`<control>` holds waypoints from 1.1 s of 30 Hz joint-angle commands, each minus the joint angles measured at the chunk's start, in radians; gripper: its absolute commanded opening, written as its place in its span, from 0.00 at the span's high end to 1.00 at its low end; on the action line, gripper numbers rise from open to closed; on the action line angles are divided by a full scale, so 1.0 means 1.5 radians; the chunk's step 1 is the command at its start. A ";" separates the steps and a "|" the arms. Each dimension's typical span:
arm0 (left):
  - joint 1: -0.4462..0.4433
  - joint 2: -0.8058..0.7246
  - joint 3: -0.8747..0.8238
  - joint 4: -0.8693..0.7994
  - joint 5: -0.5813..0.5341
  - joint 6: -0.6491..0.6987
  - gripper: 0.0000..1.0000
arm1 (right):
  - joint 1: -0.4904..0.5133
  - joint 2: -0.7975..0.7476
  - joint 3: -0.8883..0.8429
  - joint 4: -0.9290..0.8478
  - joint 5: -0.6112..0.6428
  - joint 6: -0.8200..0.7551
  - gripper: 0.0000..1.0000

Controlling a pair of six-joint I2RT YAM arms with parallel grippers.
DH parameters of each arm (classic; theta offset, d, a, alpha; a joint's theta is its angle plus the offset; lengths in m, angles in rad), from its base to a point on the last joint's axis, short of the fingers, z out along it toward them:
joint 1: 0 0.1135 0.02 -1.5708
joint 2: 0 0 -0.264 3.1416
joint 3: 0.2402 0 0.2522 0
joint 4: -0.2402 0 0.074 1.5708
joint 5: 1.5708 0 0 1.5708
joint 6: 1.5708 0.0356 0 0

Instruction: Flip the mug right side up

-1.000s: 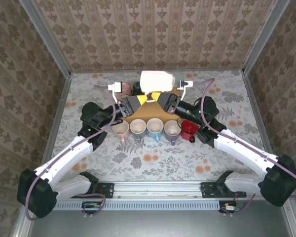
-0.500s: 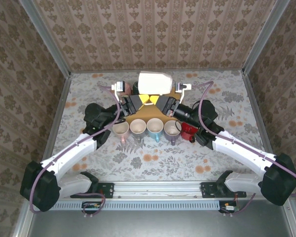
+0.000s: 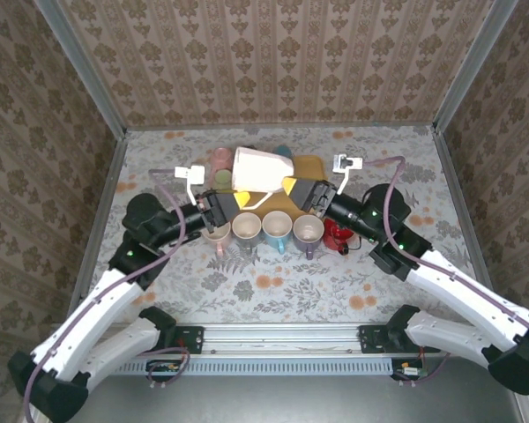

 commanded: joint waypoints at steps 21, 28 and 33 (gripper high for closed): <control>-0.470 -0.069 0.093 -0.730 -0.648 0.218 1.00 | -0.002 0.020 0.113 -0.440 0.194 -0.245 0.20; -0.508 -0.068 0.008 -0.751 -0.692 0.113 1.00 | -0.003 0.034 0.115 -0.439 0.182 -0.244 0.20; -0.507 -0.068 -0.040 -0.734 -0.669 0.096 1.00 | -0.003 0.038 0.108 -0.437 0.178 -0.246 0.20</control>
